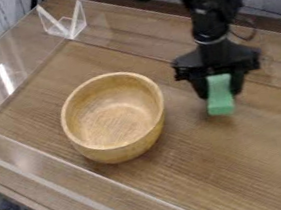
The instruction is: Move green stick from inside the wooden bowl to the table next to it
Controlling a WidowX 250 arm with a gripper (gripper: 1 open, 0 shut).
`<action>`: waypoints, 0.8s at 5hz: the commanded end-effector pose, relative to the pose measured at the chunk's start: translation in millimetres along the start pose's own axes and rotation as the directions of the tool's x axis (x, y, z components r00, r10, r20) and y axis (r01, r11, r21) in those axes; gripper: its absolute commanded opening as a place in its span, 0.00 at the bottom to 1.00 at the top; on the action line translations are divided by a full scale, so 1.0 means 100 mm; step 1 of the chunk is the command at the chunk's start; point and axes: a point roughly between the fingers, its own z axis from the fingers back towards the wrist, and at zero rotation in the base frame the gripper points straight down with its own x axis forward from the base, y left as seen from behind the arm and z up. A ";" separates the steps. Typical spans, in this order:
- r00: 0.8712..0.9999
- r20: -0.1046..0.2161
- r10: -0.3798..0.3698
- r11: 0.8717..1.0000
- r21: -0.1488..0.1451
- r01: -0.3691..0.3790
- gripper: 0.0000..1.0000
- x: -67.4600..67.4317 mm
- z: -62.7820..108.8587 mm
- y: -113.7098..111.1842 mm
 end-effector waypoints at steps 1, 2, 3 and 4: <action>0.996 0.065 0.053 0.998 -0.032 -0.051 0.00 0.23 0.11 -0.04; 0.996 0.066 0.062 0.998 -0.035 -0.060 0.00 0.27 0.06 -0.10; 0.996 0.064 0.065 0.997 -0.036 -0.063 0.00 0.28 0.04 -0.14; 0.996 0.063 0.068 0.997 -0.038 -0.066 0.00 0.30 0.01 -0.19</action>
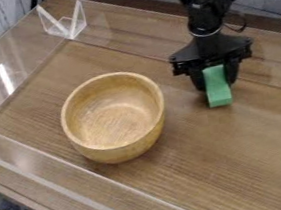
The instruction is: Move green stick from inside the wooden bowl to the table next to it
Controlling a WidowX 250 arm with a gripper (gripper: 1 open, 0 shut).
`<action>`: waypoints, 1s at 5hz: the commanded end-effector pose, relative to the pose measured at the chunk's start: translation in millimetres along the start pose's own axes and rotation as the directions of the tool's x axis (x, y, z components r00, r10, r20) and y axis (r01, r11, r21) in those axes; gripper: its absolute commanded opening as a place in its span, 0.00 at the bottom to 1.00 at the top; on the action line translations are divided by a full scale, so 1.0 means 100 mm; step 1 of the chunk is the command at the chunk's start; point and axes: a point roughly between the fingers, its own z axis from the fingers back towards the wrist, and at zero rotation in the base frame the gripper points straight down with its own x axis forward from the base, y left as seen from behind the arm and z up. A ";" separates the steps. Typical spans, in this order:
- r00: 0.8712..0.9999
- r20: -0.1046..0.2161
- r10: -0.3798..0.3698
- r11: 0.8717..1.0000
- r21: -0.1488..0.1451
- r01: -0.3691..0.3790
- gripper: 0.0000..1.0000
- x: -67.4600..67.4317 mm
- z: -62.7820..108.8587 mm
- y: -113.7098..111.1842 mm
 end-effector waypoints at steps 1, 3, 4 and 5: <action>0.999 0.051 -0.001 0.999 -0.037 0.003 0.00 0.14 0.12 -0.16; 0.999 0.043 0.008 0.999 -0.033 -0.007 0.00 0.15 0.08 -0.20; 0.999 0.038 0.011 0.999 -0.030 -0.010 0.00 0.15 0.06 -0.21; 0.999 0.032 0.014 1.000 -0.027 -0.013 0.00 0.15 0.05 -0.22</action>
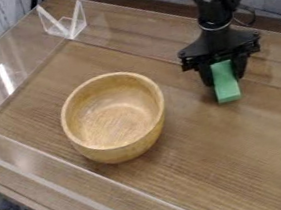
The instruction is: Move green stick from inside the wooden bowl to the table next to it
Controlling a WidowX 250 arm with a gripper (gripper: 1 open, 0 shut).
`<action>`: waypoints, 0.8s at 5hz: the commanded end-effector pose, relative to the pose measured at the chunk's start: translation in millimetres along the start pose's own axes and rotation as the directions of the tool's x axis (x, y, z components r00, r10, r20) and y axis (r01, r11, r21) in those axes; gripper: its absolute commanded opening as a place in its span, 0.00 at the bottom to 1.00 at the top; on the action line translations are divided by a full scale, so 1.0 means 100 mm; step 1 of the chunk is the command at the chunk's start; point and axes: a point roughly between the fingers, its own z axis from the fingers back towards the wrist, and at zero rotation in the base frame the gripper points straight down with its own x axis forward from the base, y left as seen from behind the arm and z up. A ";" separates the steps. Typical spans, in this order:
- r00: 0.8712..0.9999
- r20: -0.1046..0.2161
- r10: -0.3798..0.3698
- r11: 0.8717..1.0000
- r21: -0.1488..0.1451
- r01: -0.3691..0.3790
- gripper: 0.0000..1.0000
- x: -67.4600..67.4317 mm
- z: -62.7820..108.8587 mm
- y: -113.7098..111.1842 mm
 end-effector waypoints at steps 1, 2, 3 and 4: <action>0.999 0.032 -0.010 1.000 -0.026 0.011 0.00 0.08 0.07 -0.12; 1.000 0.028 -0.004 1.000 -0.016 0.004 1.00 0.08 0.09 -0.09; 1.000 0.022 0.002 1.000 -0.008 -0.002 1.00 0.09 0.14 -0.05; 1.000 0.017 0.004 1.000 0.002 -0.004 1.00 0.10 0.21 -0.01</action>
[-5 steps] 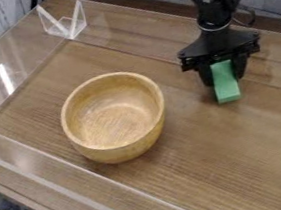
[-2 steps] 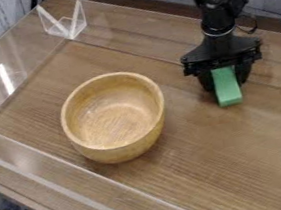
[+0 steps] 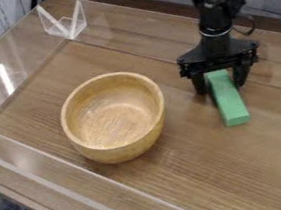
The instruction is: Move green stick from inside the wooden bowl to the table next to it
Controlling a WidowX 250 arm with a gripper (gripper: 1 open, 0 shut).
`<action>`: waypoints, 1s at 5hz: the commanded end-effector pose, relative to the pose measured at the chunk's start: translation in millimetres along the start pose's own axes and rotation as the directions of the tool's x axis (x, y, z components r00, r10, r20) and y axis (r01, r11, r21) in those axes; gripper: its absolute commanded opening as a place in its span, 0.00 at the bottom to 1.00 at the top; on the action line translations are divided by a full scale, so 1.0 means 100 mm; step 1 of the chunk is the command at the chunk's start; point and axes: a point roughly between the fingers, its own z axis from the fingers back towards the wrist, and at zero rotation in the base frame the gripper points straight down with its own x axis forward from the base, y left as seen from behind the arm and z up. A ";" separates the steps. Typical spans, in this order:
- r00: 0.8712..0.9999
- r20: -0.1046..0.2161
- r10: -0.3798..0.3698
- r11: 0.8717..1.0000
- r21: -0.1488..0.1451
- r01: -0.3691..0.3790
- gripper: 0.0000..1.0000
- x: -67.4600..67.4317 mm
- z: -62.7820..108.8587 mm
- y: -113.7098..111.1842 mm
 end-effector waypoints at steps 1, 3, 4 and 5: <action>0.998 0.068 0.005 0.999 -0.046 -0.002 1.00 0.15 0.34 -0.04; 0.998 0.062 0.010 0.999 -0.035 -0.008 1.00 0.17 0.45 0.03; 0.998 0.062 0.009 1.000 -0.029 -0.007 1.00 0.16 0.46 0.04; 0.998 0.062 0.009 1.000 -0.025 -0.007 1.00 0.16 0.48 0.06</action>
